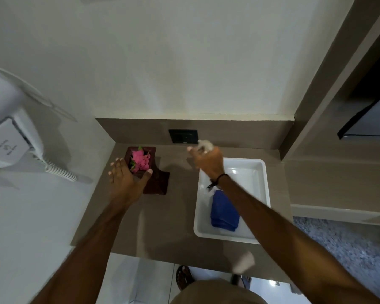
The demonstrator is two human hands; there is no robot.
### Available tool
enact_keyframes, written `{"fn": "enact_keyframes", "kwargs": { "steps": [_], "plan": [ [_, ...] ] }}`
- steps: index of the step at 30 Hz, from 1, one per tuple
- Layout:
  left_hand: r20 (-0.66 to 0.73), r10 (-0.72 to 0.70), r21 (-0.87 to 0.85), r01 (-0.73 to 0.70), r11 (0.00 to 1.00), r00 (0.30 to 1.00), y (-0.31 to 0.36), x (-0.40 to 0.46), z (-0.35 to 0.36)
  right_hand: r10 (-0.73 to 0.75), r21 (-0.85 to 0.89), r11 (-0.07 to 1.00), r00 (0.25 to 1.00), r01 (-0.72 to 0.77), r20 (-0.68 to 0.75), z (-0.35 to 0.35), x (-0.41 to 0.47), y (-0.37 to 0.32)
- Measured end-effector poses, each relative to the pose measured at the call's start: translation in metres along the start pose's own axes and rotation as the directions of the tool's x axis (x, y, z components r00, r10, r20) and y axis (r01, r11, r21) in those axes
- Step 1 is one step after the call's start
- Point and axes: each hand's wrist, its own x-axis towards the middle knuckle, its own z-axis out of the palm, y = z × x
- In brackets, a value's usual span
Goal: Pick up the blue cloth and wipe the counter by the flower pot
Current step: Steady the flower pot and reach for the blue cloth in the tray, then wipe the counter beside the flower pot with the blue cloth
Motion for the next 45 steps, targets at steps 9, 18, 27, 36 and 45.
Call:
{"fn": "enact_keyframes", "kwargs": {
  "steps": [9,18,27,36,45],
  "plan": [
    [-0.024,0.013,-0.022,-0.014,1.0,1.0,-0.008,0.006,0.008,0.107,0.023,0.994,0.97,-0.104,-0.218,-0.081,0.003,0.056],
    [-0.042,0.05,-0.014,-0.05,0.999,0.998,-0.008,0.006,0.011,0.157,-0.143,0.974,0.978,-0.176,-0.134,-0.098,-0.029,0.089],
    [-0.04,0.056,-0.022,-0.057,0.998,0.998,-0.009,0.006,0.014,0.492,-0.547,0.727,0.871,-0.415,-0.006,-0.056,-0.103,0.126],
    [-0.012,0.041,-0.043,-0.041,0.998,0.999,-0.008,0.005,0.011,0.659,-0.185,0.75,0.744,-0.635,0.114,-0.053,-0.088,0.108],
    [-0.025,0.011,-0.09,-0.013,0.996,1.0,-0.014,0.013,0.014,0.249,0.088,0.958,0.945,-0.272,0.21,0.014,-0.059,0.012]
  ]
}}
